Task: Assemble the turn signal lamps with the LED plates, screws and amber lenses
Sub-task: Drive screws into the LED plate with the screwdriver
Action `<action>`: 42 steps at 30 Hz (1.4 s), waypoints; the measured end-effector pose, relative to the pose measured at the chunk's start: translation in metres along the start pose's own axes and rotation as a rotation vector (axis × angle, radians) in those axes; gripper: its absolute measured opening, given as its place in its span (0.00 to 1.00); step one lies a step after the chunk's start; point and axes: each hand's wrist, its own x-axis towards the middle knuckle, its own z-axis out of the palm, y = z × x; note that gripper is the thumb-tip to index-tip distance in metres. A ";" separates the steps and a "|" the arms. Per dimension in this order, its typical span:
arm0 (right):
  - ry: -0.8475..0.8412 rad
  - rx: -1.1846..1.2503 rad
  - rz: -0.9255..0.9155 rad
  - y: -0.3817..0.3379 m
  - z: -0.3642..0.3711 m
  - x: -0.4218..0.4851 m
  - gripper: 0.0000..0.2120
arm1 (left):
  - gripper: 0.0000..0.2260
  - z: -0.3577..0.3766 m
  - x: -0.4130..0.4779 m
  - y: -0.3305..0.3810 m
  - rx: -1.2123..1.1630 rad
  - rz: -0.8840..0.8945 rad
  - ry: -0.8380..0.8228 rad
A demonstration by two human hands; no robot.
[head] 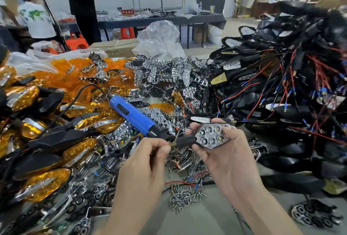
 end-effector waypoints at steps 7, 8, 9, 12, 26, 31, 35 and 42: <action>-0.039 0.082 0.054 0.000 0.000 -0.002 0.20 | 0.06 -0.001 0.000 -0.004 -0.003 -0.027 0.005; -0.039 0.086 0.059 0.001 -0.001 -0.002 0.23 | 0.06 -0.001 0.000 -0.004 0.007 -0.025 0.001; -0.043 0.083 0.061 0.001 -0.001 -0.002 0.24 | 0.06 -0.001 0.000 -0.004 0.021 -0.023 -0.005; -0.037 0.044 0.060 0.001 -0.001 -0.002 0.21 | 0.06 -0.002 0.000 -0.003 0.058 -0.003 -0.013; -0.079 0.015 0.081 0.005 -0.005 -0.001 0.23 | 0.11 -0.002 -0.001 0.006 0.235 0.140 -0.019; 0.001 -0.096 0.065 0.007 -0.006 0.004 0.26 | 0.10 -0.004 -0.003 0.003 0.182 0.120 -0.068; 0.109 -0.049 -0.003 0.004 -0.010 0.005 0.28 | 0.07 -0.002 -0.003 0.005 0.228 0.209 -0.097; 0.152 0.138 -0.001 -0.001 -0.007 0.001 0.17 | 0.05 0.004 -0.007 0.006 0.242 0.171 -0.018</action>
